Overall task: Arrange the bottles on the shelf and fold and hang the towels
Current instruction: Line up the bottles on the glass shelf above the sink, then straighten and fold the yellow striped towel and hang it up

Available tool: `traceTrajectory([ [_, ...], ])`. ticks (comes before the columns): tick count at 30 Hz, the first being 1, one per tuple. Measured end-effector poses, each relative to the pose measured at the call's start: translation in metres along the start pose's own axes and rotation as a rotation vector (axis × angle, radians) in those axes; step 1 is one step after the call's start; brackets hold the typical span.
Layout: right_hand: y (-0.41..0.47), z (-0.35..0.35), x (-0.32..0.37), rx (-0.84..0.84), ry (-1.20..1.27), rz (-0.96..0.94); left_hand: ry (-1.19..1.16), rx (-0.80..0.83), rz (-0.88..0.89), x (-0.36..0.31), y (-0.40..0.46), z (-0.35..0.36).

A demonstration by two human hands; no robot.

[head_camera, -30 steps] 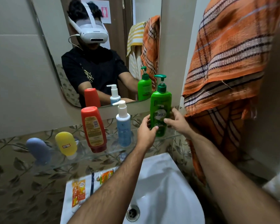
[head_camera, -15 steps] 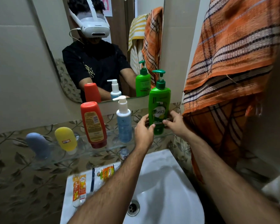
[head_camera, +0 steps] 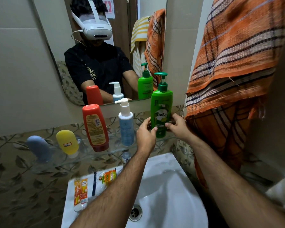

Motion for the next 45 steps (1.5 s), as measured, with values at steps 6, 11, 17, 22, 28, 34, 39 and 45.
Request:
traceTrajectory([
  [6, 0.000, 0.000, 0.000, -0.004, -0.032, -0.011, 0.009, 0.001, -0.007, -0.001, -0.001, -0.001],
  [11, 0.003, 0.001, -0.003, 0.012, -0.025, -0.011, 0.011, 0.002, -0.005, -0.002, -0.001, -0.001],
  [17, 0.000, 0.002, -0.003, 0.036, -0.035, -0.014, 0.029, 0.010, 0.010, -0.004, -0.006, -0.001],
  [22, -0.011, 0.002, -0.001, 0.023, 0.046, -0.066, 0.068, -0.026, 0.084, -0.003, -0.021, -0.004],
  [28, -0.025, 0.002, -0.007, -0.032, 0.001, -0.018, 0.098, 0.010, 0.193, -0.005, -0.044, -0.007],
  [34, -0.065, 0.001, 0.010, -0.037, 0.031, -0.054, 0.130, 0.112, 0.212, 0.001, -0.061, -0.015],
  [39, -0.100, 0.002, 0.027, -0.049, -0.034, -0.038, 0.169, 0.213, 0.267, -0.001, -0.071, -0.033],
  [45, -0.145, 0.002, 0.049, -0.127, -0.115, 0.031, 0.261, 0.387, 0.401, -0.011, -0.077, -0.071],
])
Point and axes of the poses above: each hand's wrist, its own y-axis towards the middle knuckle, its own z-axis out of the palm, x = y × z, the point moved 1 cm from there along y, towards the middle knuckle, and after that the axes turned 15 degrees about -y, right-handed, at the moved point
